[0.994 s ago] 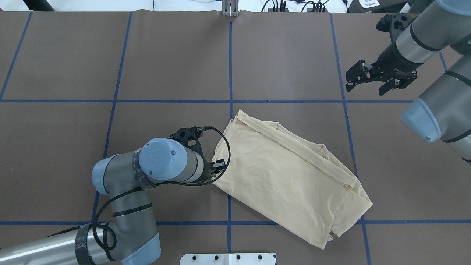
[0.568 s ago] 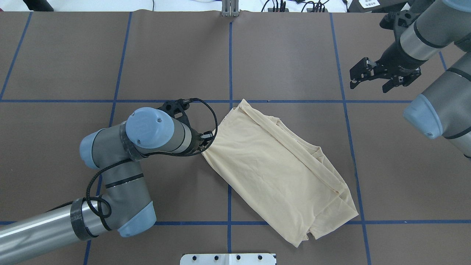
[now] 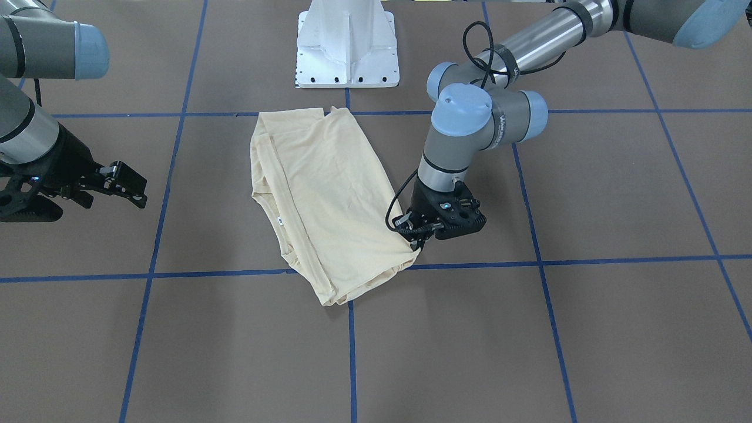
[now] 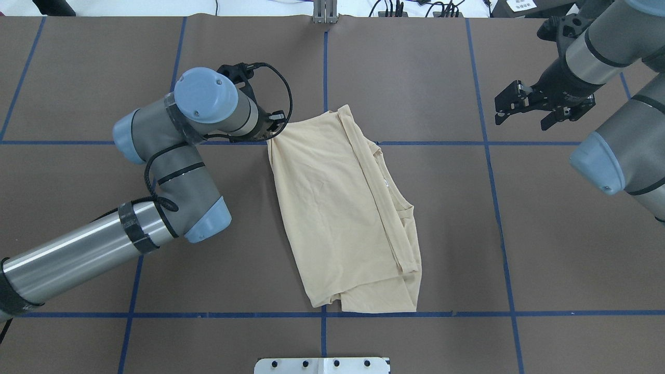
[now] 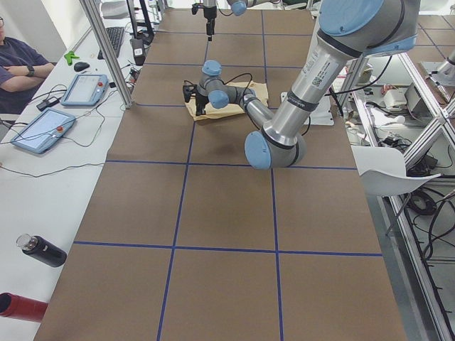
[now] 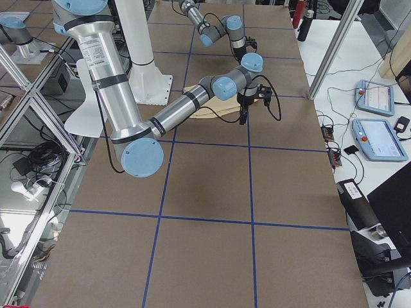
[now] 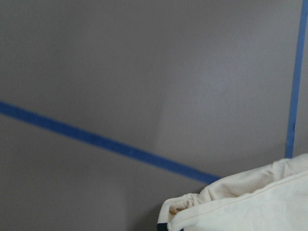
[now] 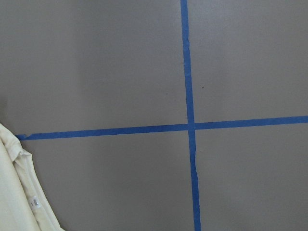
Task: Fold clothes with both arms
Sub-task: 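Pull the held corner away from the robot with the left gripper, rotating the shirt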
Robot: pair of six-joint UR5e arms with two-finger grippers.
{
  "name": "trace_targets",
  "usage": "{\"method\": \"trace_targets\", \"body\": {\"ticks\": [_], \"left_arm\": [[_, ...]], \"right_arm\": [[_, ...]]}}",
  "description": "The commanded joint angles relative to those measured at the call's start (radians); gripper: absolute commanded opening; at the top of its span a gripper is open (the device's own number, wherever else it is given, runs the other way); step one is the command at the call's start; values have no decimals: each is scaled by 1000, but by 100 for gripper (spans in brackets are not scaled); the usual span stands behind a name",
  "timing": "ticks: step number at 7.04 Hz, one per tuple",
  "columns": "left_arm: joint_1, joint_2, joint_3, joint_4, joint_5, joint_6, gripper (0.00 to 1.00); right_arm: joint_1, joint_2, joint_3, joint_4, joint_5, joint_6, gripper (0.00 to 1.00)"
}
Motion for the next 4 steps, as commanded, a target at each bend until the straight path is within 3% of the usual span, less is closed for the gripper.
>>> {"method": "trace_targets", "body": {"ticks": [1,3,4], "left_arm": [[-30,-71,211,-249,106,42,0],[-31,-88,255,-351,148,40,0],[-48,-85,258,-350,151,43,89]], "right_arm": [[0,0,1,1,1,4,100],[0,0,1,1,-1,4,100],[-4,8,0,1,-4,-1,100]]}}
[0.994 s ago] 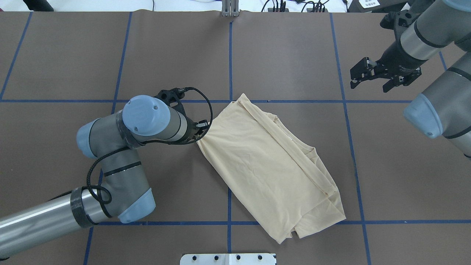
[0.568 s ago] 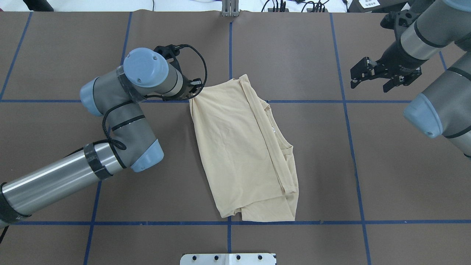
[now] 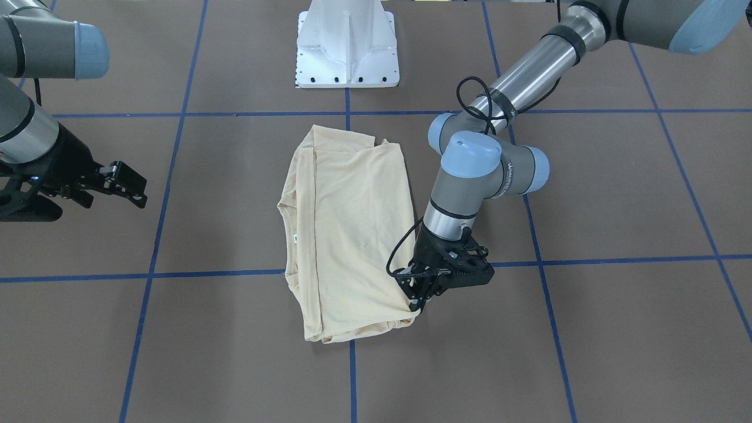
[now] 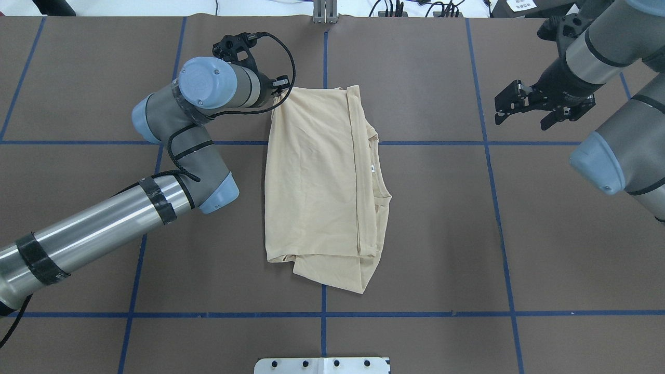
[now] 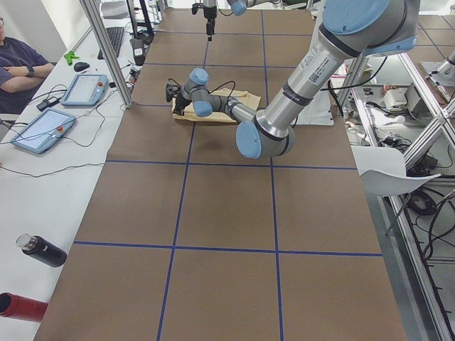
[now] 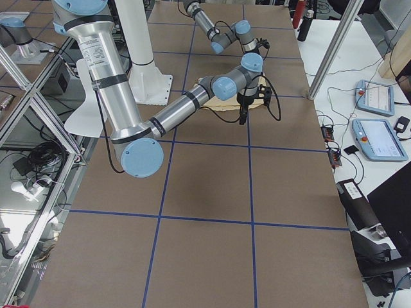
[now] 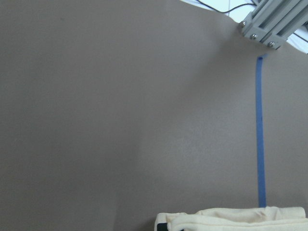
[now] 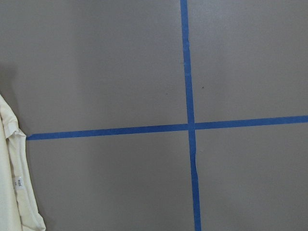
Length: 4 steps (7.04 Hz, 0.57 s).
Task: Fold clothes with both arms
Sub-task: 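Release the shirt and raise the left gripper while the right gripper moves to the shirt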
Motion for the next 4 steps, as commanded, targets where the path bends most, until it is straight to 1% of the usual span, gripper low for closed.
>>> {"method": "trace_targets", "body": {"ticks": [1,2,3,4], "left_arm": [[-18,-1,8,-23,17,5,100],[-29,2,2,-13,6,5,100],[-42,17,-21,0,-10,7,100],[-53,67,-101,48,-58,51,100]], "right_arm": [[-17,12,3,3,-19,-5,100],[-58,21,3,49,-79,6,100],[-101,37,-1,70,-111,9,100],[-149,60,3,69,-140,14,100]]}}
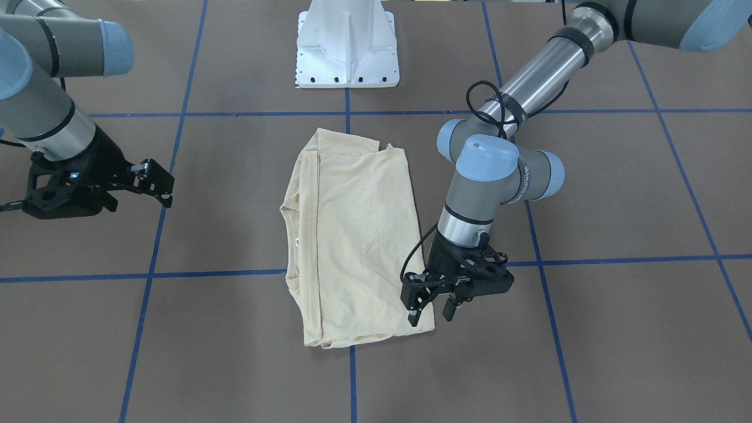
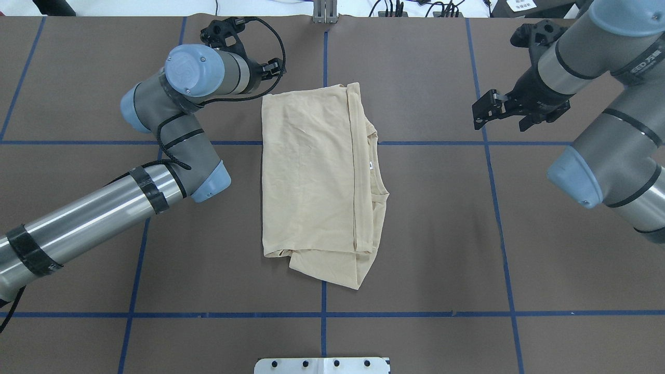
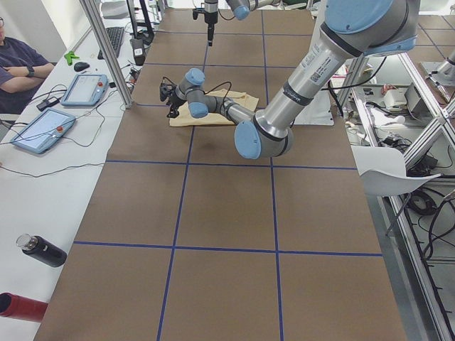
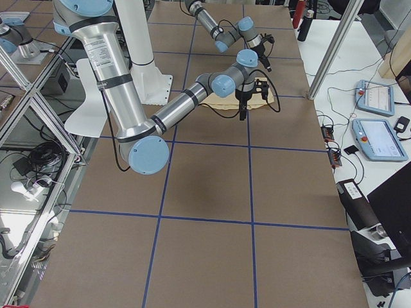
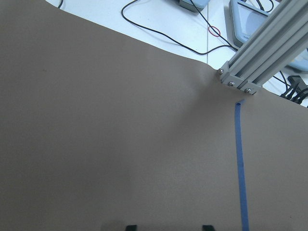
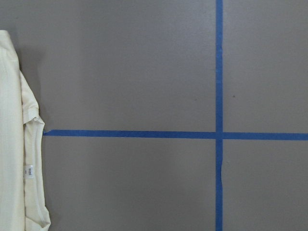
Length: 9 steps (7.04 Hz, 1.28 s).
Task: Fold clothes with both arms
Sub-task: 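Release the shirt and raise the left gripper while the right gripper moves to the shirt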
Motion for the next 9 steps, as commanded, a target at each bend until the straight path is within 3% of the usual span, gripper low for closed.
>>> {"method": "trace_targets", "body": {"ticks": [1,3,5,7,9], "left_arm": [[-15,105,-178,120,-43,84,100],[-17,196,-367,319,-86,129,100],[-15,300,-511,359,-112,133,100],[-15,320,-533,357,-137,133,100],[-14,339,-532,350,-138,133,100]], "right_arm": [[-118,40,8,11,-109,30,100],[-265,89,2,2,-230,132,100],[-374,158,-63,0,-350,180,100],[-436,238,-179,0,-382,203,100],[-487,237,-208,-8,-383,203,100]]}}
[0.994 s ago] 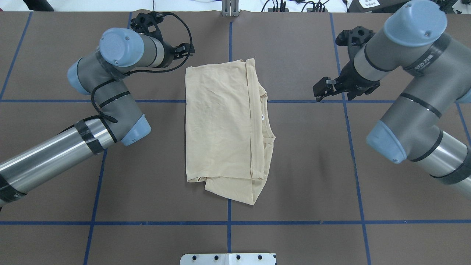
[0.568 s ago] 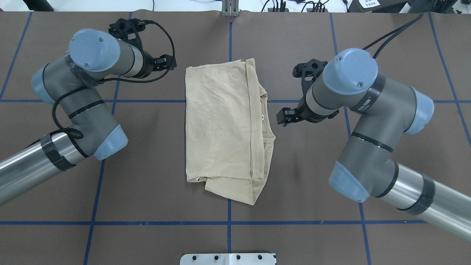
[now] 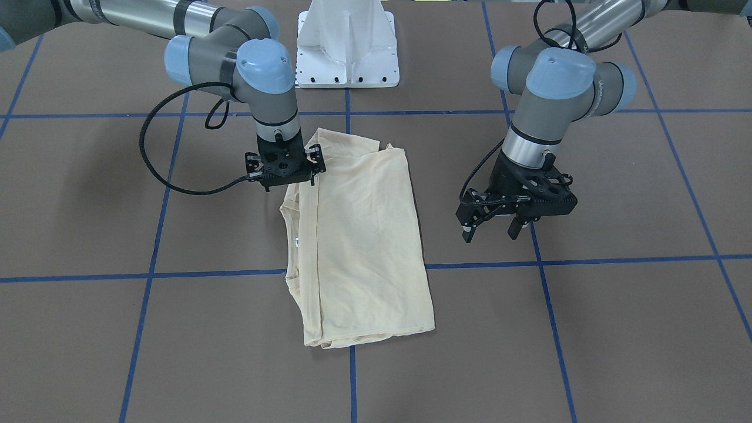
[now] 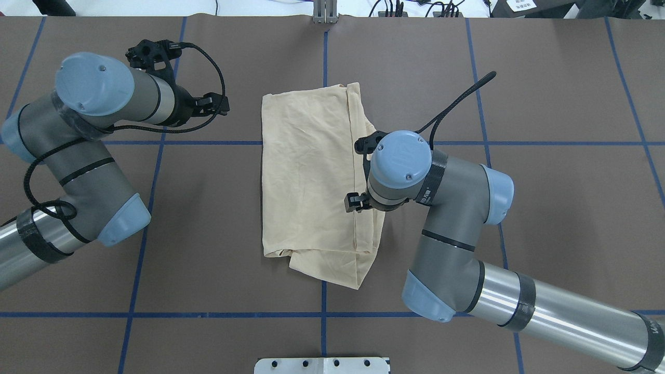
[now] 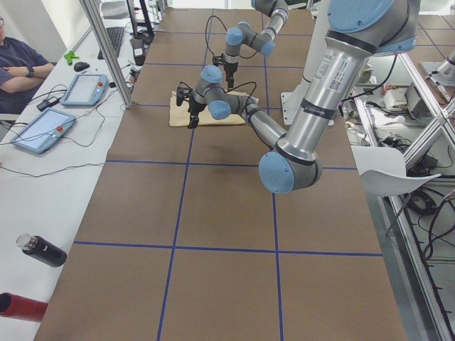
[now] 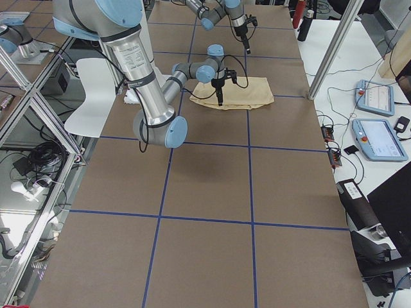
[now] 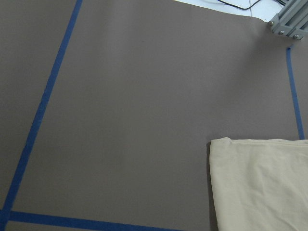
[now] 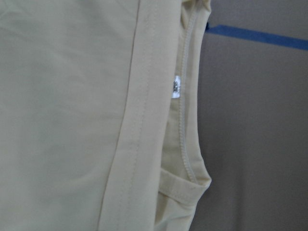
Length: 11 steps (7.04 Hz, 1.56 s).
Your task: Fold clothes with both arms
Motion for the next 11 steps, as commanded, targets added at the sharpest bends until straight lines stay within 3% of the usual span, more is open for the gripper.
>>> {"method": "trace_targets", "body": {"ticks": [1,11], "left_arm": [[1,14,0,-7,-1,0,100],[11,13,13,-15,-1,-14,100]], "right_arm": [[-36,14,-21,-29,-1,3,100],[-85,2,8,-136,8,3,100]]}}
